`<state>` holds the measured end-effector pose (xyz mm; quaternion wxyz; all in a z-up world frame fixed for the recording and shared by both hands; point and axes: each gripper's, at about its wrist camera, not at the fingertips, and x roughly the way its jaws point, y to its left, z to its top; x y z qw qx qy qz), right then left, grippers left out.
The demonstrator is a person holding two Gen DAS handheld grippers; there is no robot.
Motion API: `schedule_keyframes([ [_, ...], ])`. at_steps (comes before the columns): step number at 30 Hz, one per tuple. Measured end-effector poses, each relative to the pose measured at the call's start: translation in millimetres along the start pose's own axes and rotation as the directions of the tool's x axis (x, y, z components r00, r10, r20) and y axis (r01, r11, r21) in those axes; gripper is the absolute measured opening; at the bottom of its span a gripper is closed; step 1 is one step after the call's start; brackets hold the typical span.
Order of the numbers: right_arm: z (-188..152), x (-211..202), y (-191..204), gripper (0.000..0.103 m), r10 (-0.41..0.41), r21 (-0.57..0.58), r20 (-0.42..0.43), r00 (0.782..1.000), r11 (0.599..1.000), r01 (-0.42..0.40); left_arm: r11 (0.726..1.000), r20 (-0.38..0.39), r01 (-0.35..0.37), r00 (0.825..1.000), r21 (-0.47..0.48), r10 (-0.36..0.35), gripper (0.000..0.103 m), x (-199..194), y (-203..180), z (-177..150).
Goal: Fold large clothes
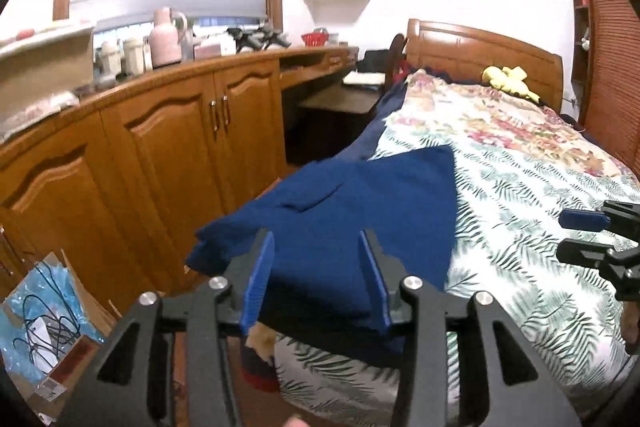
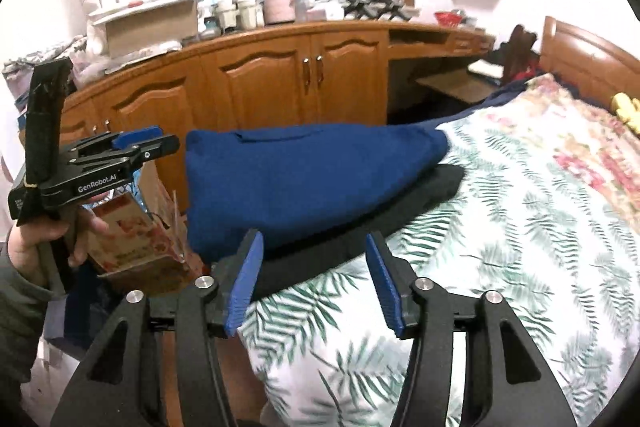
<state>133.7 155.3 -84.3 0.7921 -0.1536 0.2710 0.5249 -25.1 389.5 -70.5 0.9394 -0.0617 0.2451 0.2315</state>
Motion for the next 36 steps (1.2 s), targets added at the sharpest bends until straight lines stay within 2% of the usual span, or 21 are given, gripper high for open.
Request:
schedule_keyframes([
  [3,-8,-33,-6,0.058,-0.026,0.007,0.036,0.999,1.0,0.025,1.0,0.044,0.016,0.999,0.01,-0.017,0.048,-19,-23,7],
  [7,-20,-75,-17,0.068,-0.062,0.038,0.076,0.995,0.997,0.06,0.998,0.085,0.025,0.996,0.052,-0.029,0.055,-40,-54,17],
  [12,-36,-115,-34,0.08,-0.103,0.073,0.1,0.99,0.993,0.096,0.995,0.076,0.056,0.995,0.08,-0.062,0.055,-54,-93,23],
  [14,-45,-129,-42,0.088,-0.131,0.088,0.103,0.986,0.989,0.122,0.993,0.071,0.076,0.994,0.092,-0.083,0.055,-57,-109,22],
  [16,-53,-140,-50,0.09,-0.148,0.105,0.105,0.983,0.985,0.137,0.99,0.064,0.1,0.992,0.103,-0.106,0.055,-60,-127,23],
  [25,-93,-187,-88,0.09,-0.277,0.183,0.109,0.955,0.95,0.254,0.969,-0.031,0.221,0.975,0.109,-0.218,0.055,-60,-211,8],
  [28,-108,-204,-99,0.09,-0.316,0.207,0.108,0.943,0.935,0.289,0.959,-0.066,0.268,0.963,0.095,-0.263,0.055,-56,-237,1],
  [32,-128,-230,-107,0.09,-0.368,0.234,0.111,0.923,0.913,0.335,0.947,-0.105,0.293,0.954,0.133,-0.281,0.055,-52,-274,-10],
  [36,-147,-254,-115,0.09,-0.41,0.278,0.107,0.906,0.887,0.369,0.928,-0.127,0.341,0.938,0.15,-0.323,0.055,-56,-304,-20],
])
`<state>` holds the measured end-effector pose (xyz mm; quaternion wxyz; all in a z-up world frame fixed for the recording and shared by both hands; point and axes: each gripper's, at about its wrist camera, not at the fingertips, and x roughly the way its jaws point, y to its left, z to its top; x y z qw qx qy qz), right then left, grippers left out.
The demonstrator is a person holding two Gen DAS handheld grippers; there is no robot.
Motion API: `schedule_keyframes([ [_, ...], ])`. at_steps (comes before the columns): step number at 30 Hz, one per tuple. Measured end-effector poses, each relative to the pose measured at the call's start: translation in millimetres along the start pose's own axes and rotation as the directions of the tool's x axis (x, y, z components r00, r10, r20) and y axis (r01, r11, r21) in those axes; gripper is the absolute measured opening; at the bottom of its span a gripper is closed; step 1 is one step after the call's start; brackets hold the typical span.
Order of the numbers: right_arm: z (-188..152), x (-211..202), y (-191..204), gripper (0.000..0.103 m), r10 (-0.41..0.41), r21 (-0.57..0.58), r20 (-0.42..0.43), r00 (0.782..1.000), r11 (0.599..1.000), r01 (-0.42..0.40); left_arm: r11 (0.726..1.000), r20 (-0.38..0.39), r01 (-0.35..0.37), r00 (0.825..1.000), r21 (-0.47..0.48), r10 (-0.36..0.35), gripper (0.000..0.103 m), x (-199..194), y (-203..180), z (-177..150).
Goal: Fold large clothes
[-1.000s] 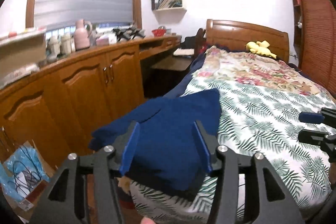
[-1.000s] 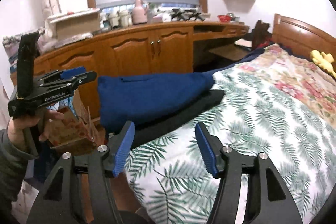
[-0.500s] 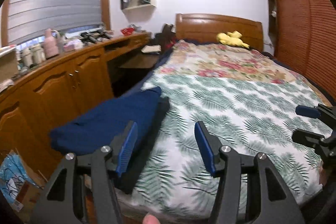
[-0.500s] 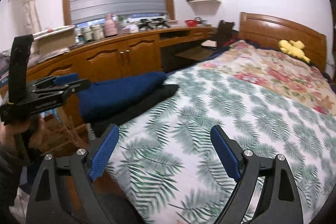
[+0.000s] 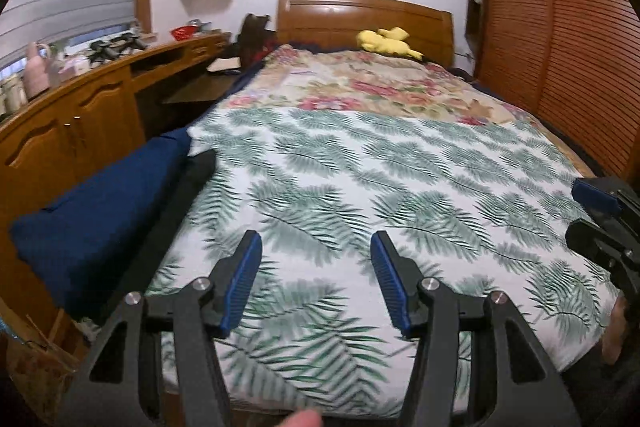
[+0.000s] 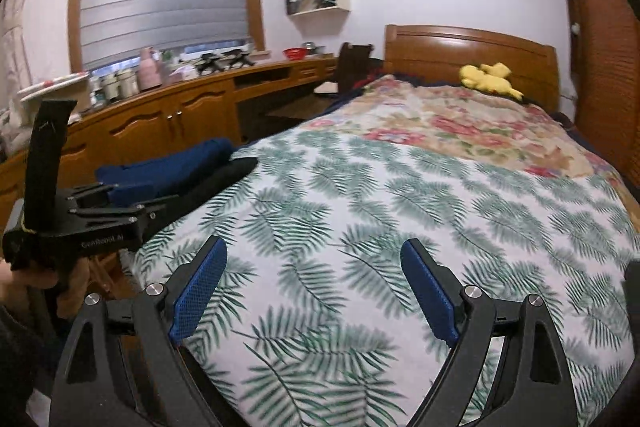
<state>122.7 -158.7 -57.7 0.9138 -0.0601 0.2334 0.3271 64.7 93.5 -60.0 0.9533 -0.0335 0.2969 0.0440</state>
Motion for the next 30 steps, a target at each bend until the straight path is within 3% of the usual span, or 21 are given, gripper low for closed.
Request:
schedule_keyframes([
  [5,-15,-22,-27,0.09,-0.069,0.071,-0.005,0.998,0.995,0.069,1.0,0.013,-0.01,1.0,0.027,0.01,0.056,-1,-34,-6],
  [13,-38,-70,-60,0.09,-0.172,0.163,0.005,0.985,0.972,0.169,0.994,0.011,0.082,0.997,0.075,-0.083,0.056,-10,-98,-19],
  [22,-37,-143,-64,0.09,-0.281,0.195,0.087,0.956,0.946,0.26,0.98,0.072,0.148,0.985,0.133,-0.158,0.056,-64,-144,-9],
  [30,-21,-189,-57,0.09,-0.326,0.196,0.18,0.928,0.937,0.291,0.98,0.167,0.136,0.973,0.143,-0.159,0.056,-120,-154,15],
])
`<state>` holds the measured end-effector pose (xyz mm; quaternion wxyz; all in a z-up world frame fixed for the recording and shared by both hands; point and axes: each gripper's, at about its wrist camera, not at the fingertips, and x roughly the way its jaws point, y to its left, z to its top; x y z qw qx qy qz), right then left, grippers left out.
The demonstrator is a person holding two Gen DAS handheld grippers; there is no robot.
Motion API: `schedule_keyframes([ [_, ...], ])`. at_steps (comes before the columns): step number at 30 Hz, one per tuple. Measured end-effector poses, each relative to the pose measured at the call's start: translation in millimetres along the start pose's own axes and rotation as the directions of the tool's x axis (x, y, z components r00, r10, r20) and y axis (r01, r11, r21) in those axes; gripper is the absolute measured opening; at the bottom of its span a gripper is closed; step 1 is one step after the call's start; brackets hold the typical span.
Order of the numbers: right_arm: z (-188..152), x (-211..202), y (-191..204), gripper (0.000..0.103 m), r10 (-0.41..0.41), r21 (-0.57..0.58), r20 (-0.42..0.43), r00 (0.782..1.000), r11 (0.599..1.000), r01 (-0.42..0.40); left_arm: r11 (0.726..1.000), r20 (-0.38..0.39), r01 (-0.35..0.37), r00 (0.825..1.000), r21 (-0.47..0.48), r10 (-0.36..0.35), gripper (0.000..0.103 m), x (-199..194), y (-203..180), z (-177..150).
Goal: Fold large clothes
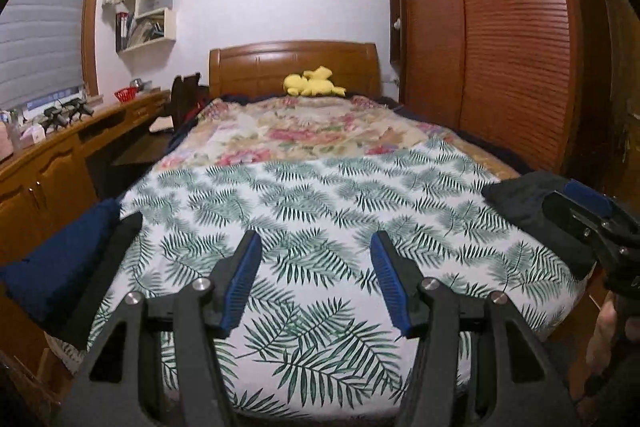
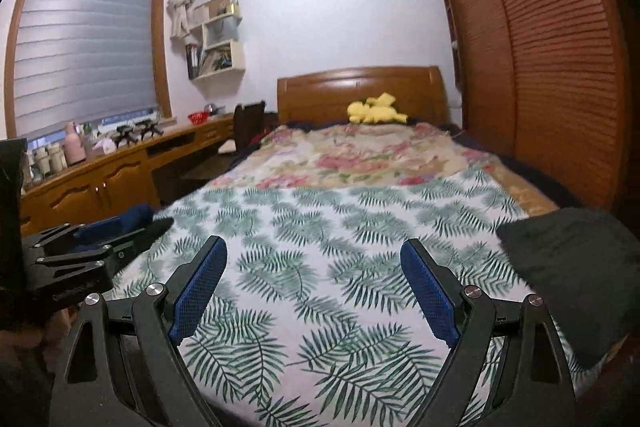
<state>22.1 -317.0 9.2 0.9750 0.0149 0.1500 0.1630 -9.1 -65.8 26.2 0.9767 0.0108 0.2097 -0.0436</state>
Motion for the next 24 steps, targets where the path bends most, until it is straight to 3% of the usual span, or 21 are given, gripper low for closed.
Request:
schedule_keyframes([
  [6,8,-11,0,0.09,-0.001,-0.001,0.034,0.999,1.0,0.001,1.0,0.048,-0.005,0.999,0.003,0.005,0.056,-24,-4,12],
  [24,8,-9,-1,0.09,-0.004,-0.003,0.037,0.999,1.0,0.004,1.0,0.036,-0.002,0.999,-0.003,0.003,0.056,-24,0,13],
])
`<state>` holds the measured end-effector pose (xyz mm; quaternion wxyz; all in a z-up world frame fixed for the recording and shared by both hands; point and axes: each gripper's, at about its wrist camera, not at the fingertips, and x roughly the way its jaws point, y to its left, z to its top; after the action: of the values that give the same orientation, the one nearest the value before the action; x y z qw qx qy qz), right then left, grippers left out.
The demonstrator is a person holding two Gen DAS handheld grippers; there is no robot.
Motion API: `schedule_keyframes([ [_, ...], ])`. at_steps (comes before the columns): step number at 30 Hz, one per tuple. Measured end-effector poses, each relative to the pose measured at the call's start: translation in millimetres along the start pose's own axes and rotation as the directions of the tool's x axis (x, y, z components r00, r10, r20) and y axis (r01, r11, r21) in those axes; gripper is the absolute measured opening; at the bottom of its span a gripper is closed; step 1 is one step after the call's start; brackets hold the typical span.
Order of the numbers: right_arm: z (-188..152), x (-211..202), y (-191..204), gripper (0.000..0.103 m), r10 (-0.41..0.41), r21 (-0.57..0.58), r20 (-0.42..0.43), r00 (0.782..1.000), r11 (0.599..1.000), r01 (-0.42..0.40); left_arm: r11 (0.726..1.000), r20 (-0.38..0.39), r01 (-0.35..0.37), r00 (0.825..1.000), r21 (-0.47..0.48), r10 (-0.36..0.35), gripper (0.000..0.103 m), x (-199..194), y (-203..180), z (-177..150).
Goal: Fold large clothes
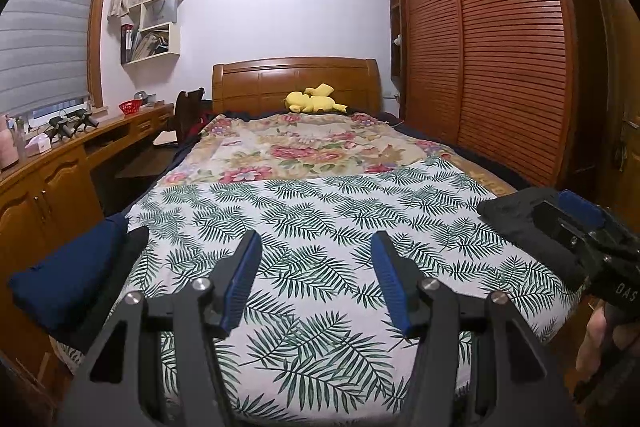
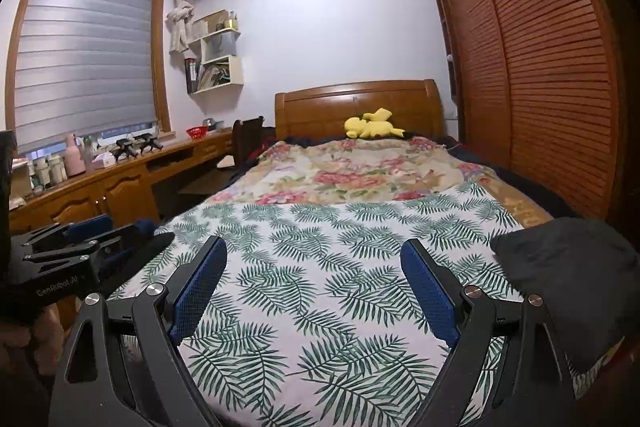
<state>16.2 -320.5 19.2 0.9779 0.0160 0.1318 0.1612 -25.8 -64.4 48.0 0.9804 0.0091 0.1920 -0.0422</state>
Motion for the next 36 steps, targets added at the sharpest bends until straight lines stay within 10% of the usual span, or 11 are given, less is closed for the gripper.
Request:
schedule_keyframes([
  [36,-1.1,-1.4,2.0,0.09,-0.009,0.009,0.011,1.0,1.0,0.009,1.0,0.005,-0.016,1.0,-0.008,0.016,0.056,4.1,3.9,-7.2],
])
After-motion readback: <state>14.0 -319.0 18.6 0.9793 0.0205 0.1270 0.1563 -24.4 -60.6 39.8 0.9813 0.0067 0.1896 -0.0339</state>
